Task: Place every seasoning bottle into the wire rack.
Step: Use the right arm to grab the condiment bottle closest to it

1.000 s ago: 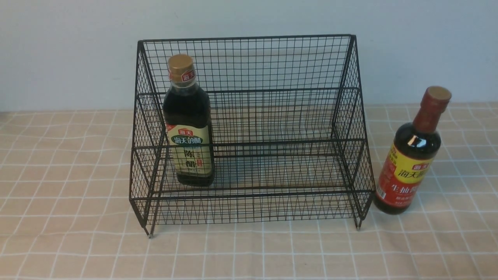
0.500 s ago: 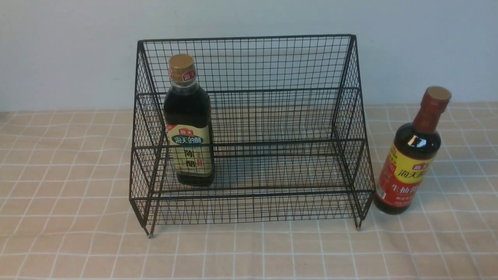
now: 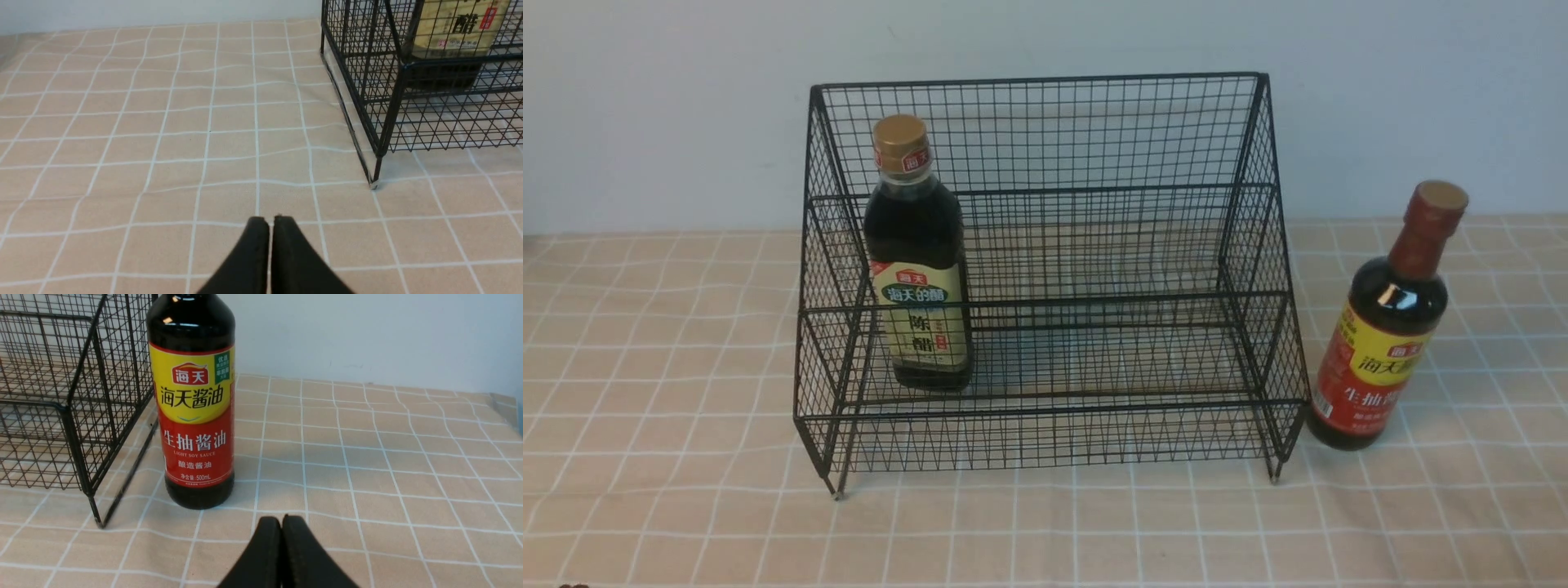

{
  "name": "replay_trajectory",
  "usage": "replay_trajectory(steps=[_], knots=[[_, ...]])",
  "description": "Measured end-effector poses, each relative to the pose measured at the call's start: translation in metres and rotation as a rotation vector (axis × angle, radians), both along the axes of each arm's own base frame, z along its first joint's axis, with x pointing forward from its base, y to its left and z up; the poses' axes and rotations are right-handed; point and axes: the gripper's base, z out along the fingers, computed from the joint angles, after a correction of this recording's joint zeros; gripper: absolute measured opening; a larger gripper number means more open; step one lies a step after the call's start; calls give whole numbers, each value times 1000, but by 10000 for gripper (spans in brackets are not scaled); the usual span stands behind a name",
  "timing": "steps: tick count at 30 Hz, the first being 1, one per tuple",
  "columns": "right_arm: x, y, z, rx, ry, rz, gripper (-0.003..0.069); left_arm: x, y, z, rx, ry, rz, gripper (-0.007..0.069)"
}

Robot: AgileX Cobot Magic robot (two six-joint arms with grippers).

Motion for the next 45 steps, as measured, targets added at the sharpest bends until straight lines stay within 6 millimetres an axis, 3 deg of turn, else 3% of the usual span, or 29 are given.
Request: replay_trajectory(steps=[24, 30, 34, 38, 45], knots=[[0, 0, 1, 8, -6, 1, -14, 0, 0, 0, -2, -1, -1, -7], [2, 1, 13, 264, -157, -21, -14, 0, 0, 0, -2, -1, -1, -7], [1, -7, 28, 672, -328, -106, -14, 0, 0, 0, -2, -1, -1, -7], [0, -14, 31, 897, -388, -172, -14, 0, 0, 0, 0, -2, -1, -7], [-1, -22, 33, 871, -446, -240, -14, 0, 0, 0, 1, -2, -2, -7]])
